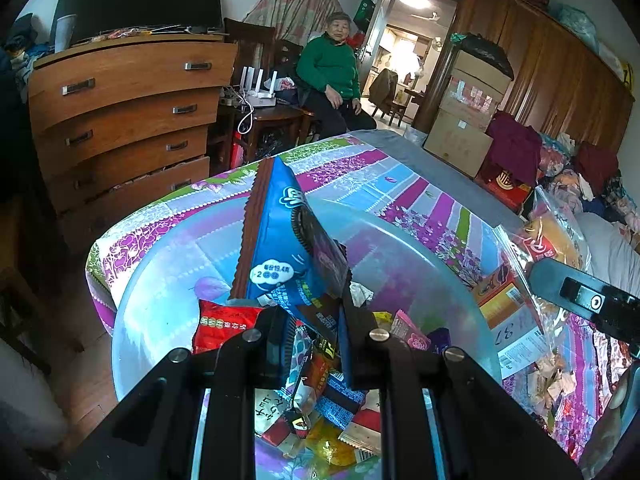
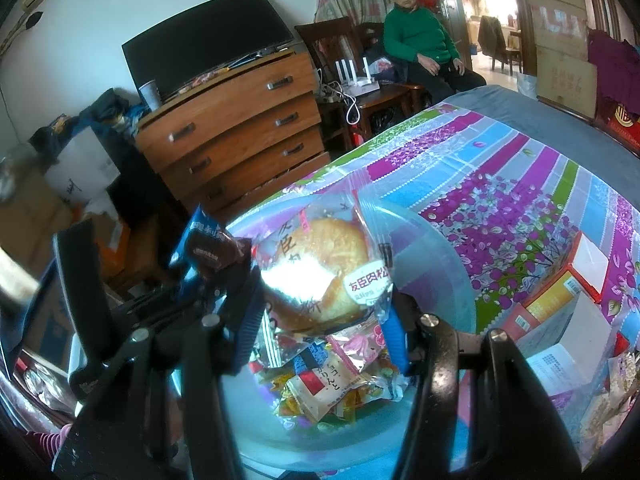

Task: Organize snacks
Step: 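Hold both packets above the tub, then open both tools to drop them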

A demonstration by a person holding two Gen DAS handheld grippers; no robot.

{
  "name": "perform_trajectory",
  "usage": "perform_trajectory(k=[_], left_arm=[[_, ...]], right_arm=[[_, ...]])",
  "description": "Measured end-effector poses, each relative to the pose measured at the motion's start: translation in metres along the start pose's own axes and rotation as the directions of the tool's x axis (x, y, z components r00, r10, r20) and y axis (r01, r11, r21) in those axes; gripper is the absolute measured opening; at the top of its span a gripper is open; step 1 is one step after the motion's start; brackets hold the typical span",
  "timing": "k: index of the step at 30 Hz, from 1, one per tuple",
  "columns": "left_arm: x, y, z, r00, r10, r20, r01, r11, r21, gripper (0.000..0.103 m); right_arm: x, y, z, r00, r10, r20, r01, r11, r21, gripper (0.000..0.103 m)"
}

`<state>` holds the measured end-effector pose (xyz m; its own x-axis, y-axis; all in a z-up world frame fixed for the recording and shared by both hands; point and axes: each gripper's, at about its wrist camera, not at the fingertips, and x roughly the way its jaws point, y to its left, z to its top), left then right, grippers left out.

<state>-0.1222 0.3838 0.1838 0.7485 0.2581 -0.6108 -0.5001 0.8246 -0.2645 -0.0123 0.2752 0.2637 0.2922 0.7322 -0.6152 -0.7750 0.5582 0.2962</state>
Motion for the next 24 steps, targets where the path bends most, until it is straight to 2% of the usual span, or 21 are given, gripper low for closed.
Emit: perform_trajectory(k=[24], left_arm=[[0.0055,-0.0028,0.0005,1.0,0.015,-0.015,-0.015,1.0,-0.004,0.018]], right_arm=[[0.0059,0.0008,-0.0019,1.0,0.004,-0.011,-0.004,1.0,0.007,0.054]])
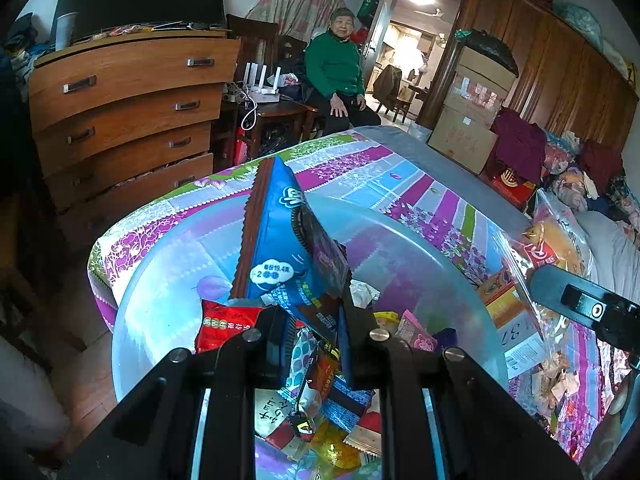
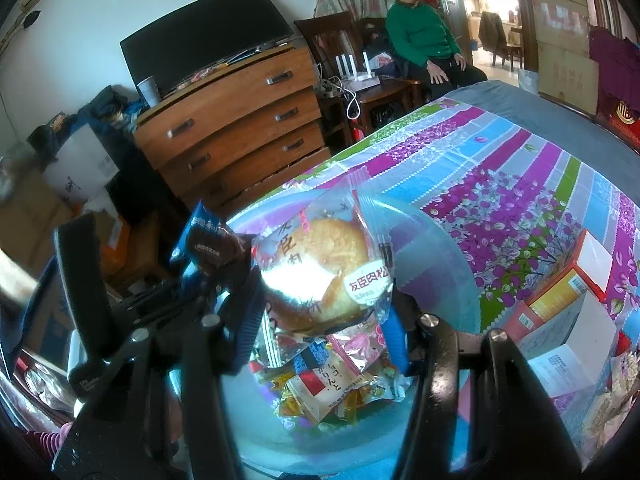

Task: Organize snacks
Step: 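Hold both packets above the tub, then open both tools to drop them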

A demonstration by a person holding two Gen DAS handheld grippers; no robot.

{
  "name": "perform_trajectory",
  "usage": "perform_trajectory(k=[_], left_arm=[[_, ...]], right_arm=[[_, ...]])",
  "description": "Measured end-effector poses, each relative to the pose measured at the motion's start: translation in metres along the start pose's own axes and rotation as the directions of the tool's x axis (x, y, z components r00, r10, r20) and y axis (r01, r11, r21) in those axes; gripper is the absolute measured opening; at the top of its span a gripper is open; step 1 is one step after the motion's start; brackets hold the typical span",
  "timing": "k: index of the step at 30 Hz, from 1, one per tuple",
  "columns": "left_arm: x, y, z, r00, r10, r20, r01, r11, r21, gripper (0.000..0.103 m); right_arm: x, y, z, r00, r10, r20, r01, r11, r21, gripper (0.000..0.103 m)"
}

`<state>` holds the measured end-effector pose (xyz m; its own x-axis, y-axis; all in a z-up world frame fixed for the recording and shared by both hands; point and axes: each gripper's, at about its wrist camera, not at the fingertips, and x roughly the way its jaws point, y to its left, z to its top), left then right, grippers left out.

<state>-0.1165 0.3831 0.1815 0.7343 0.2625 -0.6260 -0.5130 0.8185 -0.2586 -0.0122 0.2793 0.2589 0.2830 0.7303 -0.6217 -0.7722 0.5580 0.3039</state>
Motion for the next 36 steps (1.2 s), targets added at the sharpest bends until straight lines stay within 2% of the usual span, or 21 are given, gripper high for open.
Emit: perform_trajectory(k=[36], left_arm=[[-0.0004,0.006,0.0006,1.0,0.004,-0.006,-0.004,1.0,-0.012,0.018]], right_arm=[[0.0069,0.0021,-0.0067,1.0,0.007,-0.019,-0.007,1.0,0.0,0.054]])
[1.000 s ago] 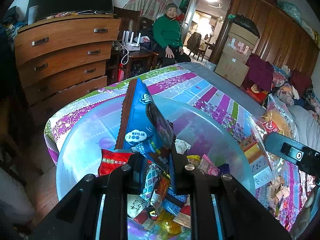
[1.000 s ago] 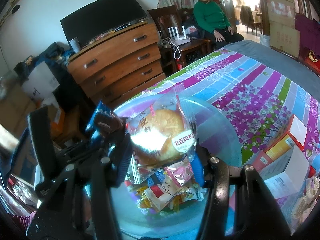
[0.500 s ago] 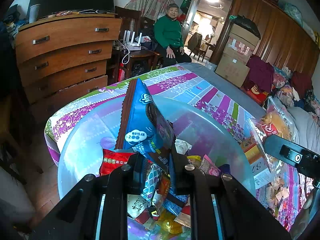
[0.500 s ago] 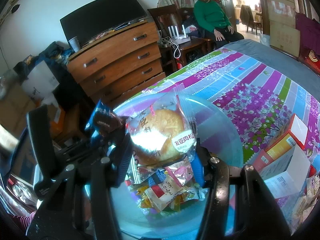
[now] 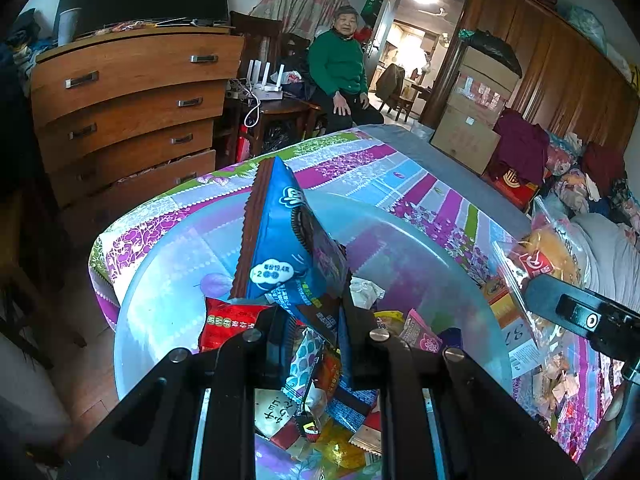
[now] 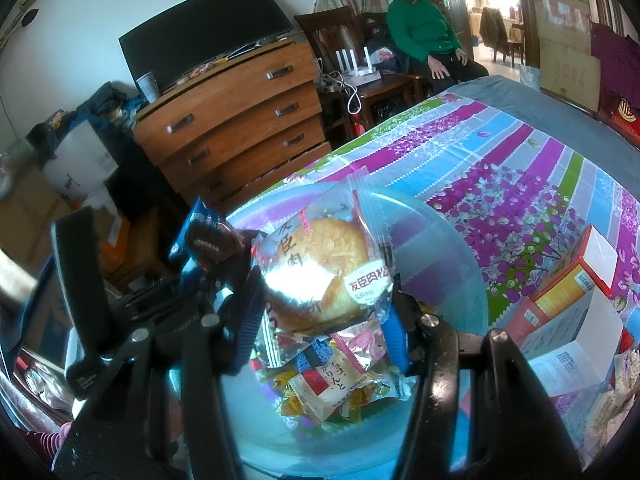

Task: Organize snacks
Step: 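Hold both packets above the tub, then open both tools to drop them, then move both tools back over the snacks on the quilt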

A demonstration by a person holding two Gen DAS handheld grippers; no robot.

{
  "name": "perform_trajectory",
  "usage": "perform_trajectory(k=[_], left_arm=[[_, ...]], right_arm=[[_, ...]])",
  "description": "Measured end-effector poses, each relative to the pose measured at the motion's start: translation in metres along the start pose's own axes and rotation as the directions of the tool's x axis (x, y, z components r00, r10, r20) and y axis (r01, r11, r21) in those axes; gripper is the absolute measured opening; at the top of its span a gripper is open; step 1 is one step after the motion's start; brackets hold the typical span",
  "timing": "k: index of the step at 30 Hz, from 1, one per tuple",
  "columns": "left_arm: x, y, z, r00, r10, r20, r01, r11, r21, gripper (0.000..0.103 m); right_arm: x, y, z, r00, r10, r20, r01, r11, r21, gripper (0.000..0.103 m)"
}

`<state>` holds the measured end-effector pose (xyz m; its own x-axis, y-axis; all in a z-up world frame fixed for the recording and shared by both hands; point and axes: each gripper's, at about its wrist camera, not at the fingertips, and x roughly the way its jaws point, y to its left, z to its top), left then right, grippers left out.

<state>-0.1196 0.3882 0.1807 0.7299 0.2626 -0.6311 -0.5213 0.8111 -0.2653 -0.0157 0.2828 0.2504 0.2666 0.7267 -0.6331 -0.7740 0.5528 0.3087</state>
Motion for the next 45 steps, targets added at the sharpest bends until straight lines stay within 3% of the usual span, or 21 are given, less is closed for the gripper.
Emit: perform_trajectory(k=[36,38,40,41,45], left_arm=[[0.005,0.009,0.001,1.0,0.022,-0.013,-0.022,0.999,-0.025,0.018],[0.005,0.009,0.002,0.999,0.03,-0.016,-0.03,0.999,-0.031,0.032],[0.003,0.011,0.001,0.998,0.057,-0.01,-0.057,0.998,-0.035,0.052],[0.003,0.012,0.001,0.998,0.064,-0.007,-0.064,0.997,-0.038,0.057],[0.001,0.015,0.001,0.997,0.078,-0.003,-0.078,0.996,-0.044,0.058]], right_arm=[[0.006,0.005,0.007,0.999,0.006,-0.032,-0.006,1.0,-0.012,0.058],[0.006,0.007,0.008,1.0,-0.009,-0.029,0.009,1.0,-0.019,0.074],[0.004,0.008,0.008,1.0,-0.014,-0.021,0.014,1.0,-0.019,0.081],[0.004,0.008,0.008,1.0,-0.012,-0.019,0.012,1.0,-0.019,0.081],[-0.007,0.007,0.005,1.0,0.001,0.005,-0.001,1.0,-0.002,0.081]])
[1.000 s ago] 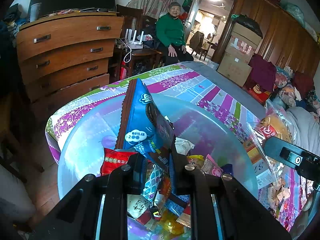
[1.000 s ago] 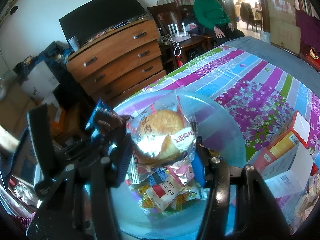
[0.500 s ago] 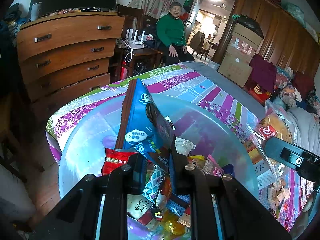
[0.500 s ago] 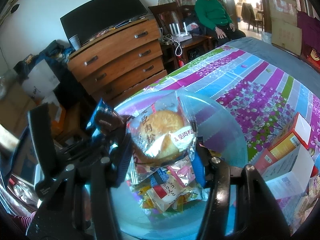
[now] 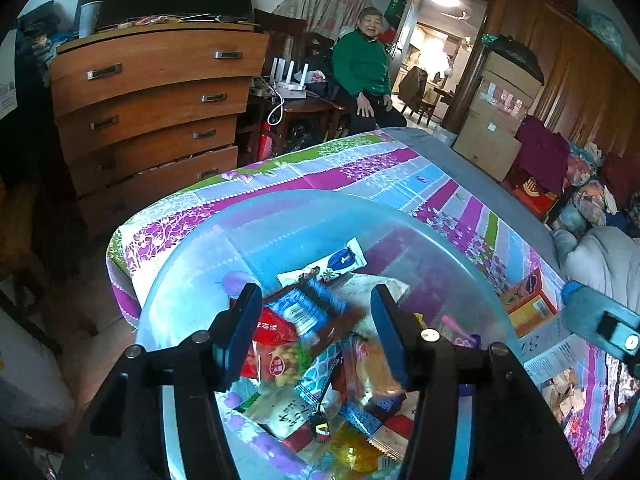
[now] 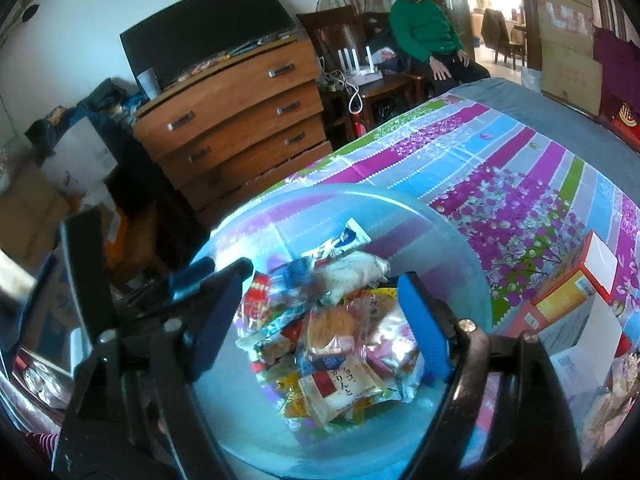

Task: Organize snacks
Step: 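Move both tools back over the snacks on the quilt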

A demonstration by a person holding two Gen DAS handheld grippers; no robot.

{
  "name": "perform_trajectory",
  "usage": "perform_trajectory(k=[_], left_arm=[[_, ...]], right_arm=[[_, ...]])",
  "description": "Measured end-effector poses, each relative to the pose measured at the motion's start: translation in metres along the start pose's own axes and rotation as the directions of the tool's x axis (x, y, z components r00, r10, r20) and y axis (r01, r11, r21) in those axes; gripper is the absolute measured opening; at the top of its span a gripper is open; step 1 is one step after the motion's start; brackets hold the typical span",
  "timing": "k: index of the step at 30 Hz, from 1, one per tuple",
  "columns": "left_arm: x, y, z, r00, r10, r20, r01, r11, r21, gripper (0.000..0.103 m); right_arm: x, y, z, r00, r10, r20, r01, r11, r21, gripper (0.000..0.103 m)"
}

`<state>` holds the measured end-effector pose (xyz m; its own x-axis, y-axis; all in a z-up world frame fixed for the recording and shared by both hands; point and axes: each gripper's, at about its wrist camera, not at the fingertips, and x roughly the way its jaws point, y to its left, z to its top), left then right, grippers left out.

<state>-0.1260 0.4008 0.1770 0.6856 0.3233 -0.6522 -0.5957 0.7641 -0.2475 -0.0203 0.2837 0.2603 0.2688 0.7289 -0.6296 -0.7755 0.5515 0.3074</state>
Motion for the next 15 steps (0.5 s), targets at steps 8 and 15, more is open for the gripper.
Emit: perform_trajectory(k=[8,15], left_arm=[[-0.025,-0.022,-0.005,0.997,-0.044,0.056,0.04,0.997,0.069,0.057],[-0.086,-0.13,-0.039,0.951,-0.296,0.095,0.245,0.902,0.356,0.057]], right_arm=[[-0.053,-0.031,-0.074,0.998,-0.024,0.059,0.019,0.996,0.087,0.08],[-0.127,-0.178,-0.2,0.982,-0.187,-0.023,0.18,0.894,0.409,0.032]])
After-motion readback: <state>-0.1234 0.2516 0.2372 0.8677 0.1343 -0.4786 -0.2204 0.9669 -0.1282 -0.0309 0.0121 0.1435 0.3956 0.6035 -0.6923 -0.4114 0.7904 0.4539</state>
